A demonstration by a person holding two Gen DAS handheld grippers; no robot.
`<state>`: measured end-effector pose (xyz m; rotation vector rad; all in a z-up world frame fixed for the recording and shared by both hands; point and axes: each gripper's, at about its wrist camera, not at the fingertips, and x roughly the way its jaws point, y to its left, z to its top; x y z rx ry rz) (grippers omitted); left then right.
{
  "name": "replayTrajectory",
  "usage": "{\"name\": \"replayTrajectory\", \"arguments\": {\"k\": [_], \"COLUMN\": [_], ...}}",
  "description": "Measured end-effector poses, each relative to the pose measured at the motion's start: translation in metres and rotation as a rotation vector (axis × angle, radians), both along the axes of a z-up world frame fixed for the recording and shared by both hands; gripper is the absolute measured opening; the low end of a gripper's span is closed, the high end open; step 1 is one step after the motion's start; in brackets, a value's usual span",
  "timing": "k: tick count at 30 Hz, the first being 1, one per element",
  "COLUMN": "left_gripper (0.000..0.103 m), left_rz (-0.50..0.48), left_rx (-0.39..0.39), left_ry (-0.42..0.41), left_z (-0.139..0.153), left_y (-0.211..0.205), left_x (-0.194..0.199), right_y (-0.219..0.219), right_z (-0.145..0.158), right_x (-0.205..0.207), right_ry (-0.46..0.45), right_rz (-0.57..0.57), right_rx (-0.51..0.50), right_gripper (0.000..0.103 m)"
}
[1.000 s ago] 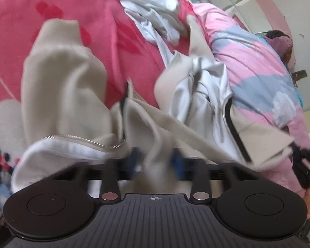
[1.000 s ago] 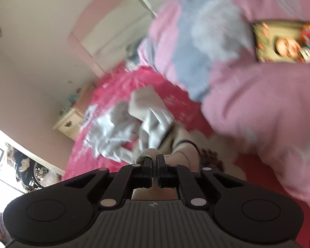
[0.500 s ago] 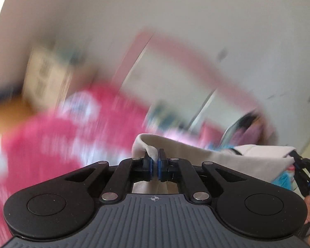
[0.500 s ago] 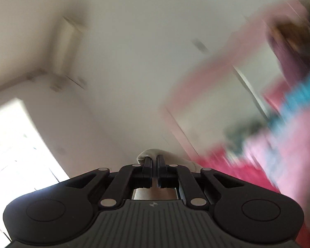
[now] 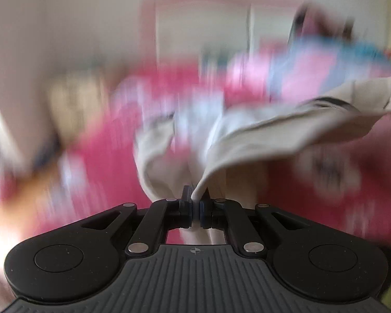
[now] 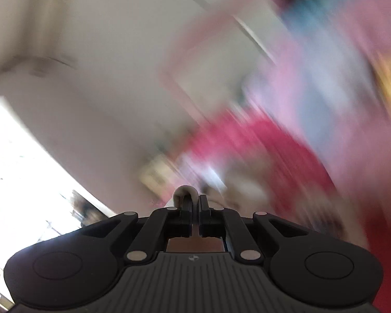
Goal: Fold clothes
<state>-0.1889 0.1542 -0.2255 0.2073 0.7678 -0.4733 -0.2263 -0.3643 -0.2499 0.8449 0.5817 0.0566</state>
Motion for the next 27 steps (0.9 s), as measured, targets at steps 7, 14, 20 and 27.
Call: {"name": "replayTrajectory", "arguments": {"k": [7,14,20,27], "left_gripper": [0.023,0.044,0.049,0.061], "left_rz": [0.129,0.257,0.43,0.386], "left_rx": [-0.067,-0.231,-0.299,-0.158], "left_ry": [0.356,0.443,0.429,0.377], "left_z": [-0.086,-0.076,-0.092,-0.127], "left_y": [0.011,0.033,0.059,0.048], "left_x": [-0.01,-0.006,-0.002,0.05], "right_y": [-0.011,-0.008,-0.01,-0.009], "right_z": [-0.113,-0.119,-0.118,-0.114], "right_x": [-0.007,0.008,-0.007,-0.006], "right_ry": [0.289,0.294,0.311,0.33], "right_rz": [-0.083,-0.067,-0.086,-0.081], "right_rx": [0.123,0.123,0.152,0.141], "right_gripper": [0.006,0.007,0.008,0.009]}}
